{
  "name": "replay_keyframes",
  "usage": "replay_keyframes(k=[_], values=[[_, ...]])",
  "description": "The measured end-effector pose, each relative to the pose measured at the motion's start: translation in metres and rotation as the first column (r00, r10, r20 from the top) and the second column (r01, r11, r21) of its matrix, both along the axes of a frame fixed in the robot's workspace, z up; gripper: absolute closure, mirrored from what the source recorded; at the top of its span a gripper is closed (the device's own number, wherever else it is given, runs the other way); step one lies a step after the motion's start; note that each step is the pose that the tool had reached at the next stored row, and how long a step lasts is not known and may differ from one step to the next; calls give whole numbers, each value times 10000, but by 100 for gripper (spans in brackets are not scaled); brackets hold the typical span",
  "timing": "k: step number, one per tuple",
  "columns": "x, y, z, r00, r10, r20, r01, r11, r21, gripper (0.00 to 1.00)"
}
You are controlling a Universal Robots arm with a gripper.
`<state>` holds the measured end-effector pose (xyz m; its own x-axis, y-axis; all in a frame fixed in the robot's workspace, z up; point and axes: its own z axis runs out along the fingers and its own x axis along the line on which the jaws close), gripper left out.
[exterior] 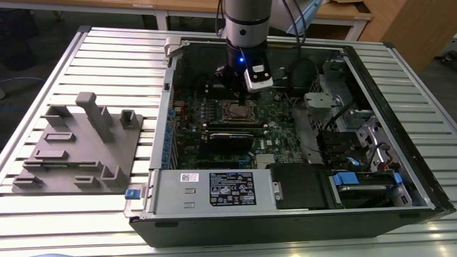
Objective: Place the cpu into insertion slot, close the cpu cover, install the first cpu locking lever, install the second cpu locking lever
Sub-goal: 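Install the second cpu locking lever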
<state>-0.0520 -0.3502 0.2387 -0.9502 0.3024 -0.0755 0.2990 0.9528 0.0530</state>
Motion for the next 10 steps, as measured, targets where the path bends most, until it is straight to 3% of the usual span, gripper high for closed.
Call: replay_keyframes(k=[4,10], values=[[0,1,41,10000,0,3,0,10000,5,90],[0,-6,43,10000,0,3,0,10000,6,90]])
